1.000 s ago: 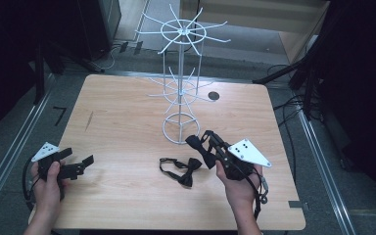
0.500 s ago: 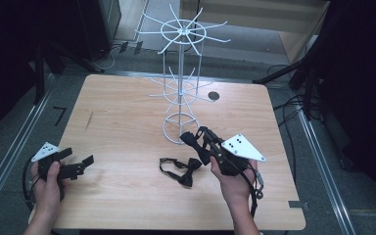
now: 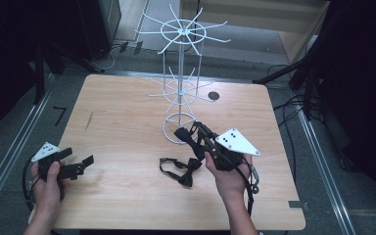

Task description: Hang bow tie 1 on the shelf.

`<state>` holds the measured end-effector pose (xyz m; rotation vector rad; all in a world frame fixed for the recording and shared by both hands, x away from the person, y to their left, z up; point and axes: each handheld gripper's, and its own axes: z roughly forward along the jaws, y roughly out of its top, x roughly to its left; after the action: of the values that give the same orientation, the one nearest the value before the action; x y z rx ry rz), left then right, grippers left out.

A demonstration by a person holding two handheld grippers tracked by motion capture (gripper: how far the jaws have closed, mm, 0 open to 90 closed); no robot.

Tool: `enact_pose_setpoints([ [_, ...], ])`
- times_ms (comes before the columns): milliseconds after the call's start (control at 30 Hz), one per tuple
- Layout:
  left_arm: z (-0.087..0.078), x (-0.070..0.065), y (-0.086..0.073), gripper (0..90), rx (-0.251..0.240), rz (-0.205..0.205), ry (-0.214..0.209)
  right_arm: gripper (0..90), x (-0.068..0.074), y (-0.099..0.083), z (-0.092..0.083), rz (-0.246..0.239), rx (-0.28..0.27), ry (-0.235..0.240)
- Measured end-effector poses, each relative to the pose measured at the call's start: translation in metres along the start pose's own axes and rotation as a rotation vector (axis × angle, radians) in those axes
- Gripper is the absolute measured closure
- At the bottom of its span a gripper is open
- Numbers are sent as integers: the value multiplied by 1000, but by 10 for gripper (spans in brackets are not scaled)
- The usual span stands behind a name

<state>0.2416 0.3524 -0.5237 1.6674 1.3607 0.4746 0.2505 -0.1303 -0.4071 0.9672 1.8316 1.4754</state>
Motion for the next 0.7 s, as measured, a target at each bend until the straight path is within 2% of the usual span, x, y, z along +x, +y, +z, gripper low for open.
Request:
enact_pose_setpoints([
  [700, 0, 0, 0, 0, 1, 0, -2, 875, 7, 22, 1, -32, -21, 24],
])
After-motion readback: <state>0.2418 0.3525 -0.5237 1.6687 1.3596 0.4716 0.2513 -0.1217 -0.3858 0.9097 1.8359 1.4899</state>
